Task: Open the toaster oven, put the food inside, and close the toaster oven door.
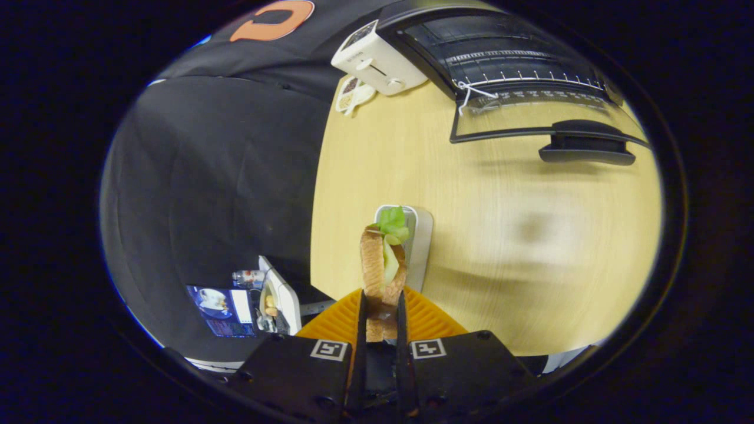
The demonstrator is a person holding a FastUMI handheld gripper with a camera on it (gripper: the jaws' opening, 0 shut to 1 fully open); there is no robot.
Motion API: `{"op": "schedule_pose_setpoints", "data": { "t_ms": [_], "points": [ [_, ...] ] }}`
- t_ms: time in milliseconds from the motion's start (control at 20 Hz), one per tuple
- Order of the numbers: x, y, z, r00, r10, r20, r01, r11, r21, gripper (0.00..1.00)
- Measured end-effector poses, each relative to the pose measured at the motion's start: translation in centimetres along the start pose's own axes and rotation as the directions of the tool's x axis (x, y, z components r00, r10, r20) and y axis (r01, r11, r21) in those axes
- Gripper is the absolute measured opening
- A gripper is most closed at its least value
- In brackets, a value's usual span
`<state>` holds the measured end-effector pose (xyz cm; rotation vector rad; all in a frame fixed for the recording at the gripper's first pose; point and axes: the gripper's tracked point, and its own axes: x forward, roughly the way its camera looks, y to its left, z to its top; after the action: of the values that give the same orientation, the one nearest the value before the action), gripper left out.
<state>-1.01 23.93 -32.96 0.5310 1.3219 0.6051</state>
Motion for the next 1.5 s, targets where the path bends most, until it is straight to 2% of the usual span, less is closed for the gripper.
{"op": "schedule_pose_setpoints", "data": {
  "t_ms": [300,550,750,900,1150,1300,1500],
  "points": [
    [-5.7,4.0,0.1,0.989,0.132,0.073,-0.131,0.991,-0.013,0.26],
    [-12.4,3.9,2.9,0.951,0.185,0.246,-0.197,0.98,0.021,0.26],
    [-17.1,0.3,6.6,0.896,0.146,0.419,-0.208,0.972,0.106,0.25],
    [-18.4,-2.7,8.8,0.859,0.097,0.503,-0.242,0.943,0.23,0.25],
    [-17.4,-7.7,13.2,0.811,0.044,0.584,-0.317,0.871,0.375,0.25],
    [-16.6,-9.7,16.0,0.779,0.015,0.626,-0.346,0.843,0.411,0.25],
    [-15.3,-12.7,20.2,0.709,-0.015,0.705,-0.43,0.782,0.45,0.25]
  ]
}}
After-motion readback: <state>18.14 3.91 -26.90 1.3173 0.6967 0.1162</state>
